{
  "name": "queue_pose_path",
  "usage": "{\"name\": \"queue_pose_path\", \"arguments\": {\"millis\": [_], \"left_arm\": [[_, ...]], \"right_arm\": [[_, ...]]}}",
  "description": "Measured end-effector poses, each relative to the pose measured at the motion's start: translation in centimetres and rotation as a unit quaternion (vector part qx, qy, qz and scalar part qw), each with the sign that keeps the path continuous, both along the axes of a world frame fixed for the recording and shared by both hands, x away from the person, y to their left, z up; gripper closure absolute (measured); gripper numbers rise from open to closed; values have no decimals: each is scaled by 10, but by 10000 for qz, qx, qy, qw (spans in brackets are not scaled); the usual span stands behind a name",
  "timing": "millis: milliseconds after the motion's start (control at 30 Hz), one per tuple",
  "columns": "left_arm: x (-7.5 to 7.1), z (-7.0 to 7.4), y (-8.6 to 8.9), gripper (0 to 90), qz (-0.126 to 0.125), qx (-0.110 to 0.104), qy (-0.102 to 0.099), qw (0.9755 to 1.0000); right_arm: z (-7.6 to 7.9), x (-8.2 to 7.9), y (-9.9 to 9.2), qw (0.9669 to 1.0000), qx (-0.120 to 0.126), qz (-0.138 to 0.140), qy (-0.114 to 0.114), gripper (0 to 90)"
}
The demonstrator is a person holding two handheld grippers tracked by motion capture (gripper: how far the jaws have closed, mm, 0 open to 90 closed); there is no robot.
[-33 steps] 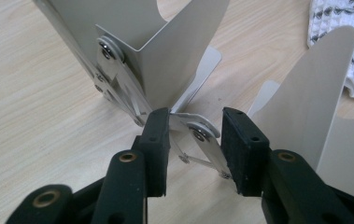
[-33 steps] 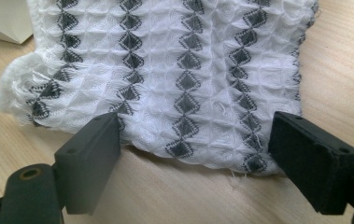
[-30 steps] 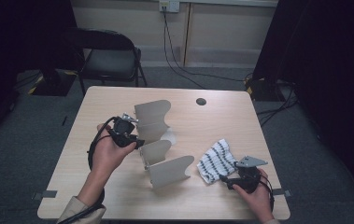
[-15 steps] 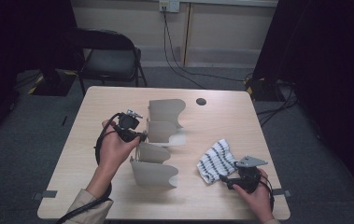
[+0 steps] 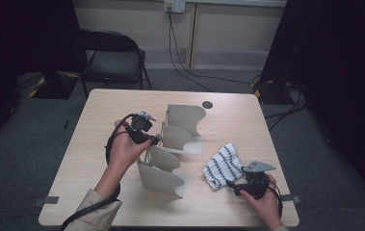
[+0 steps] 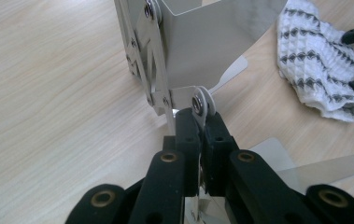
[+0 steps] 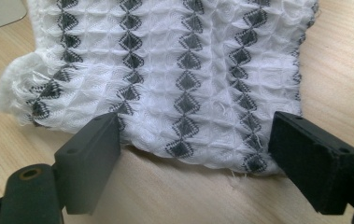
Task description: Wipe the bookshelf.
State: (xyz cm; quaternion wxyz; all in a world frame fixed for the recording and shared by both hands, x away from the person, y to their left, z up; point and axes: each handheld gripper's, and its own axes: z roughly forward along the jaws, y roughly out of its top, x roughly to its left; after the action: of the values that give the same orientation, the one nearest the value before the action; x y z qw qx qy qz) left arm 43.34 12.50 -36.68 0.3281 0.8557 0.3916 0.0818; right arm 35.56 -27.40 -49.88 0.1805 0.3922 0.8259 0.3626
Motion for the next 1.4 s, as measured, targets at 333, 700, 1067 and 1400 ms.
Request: {"name": "queue_pose_path", "arguments": {"millis": [333,700,1067,1400], "left_arm": [[-2,0,-8,878,-246,52,-18,9997],[4,-1,-13,878,-235,25,-80,9997],[10,-1,-16,878,-160,63,-165,9997],[17,-2,-15,875,-55,20,-188,9998]], "right_arm": [[0,0,0,10000,8,8,4,161],[0,0,0,10000,7,3,5,161],[0,0,0,10000,1,-5,13,161],[0,0,1,10000,-1,-8,13,160]]}}
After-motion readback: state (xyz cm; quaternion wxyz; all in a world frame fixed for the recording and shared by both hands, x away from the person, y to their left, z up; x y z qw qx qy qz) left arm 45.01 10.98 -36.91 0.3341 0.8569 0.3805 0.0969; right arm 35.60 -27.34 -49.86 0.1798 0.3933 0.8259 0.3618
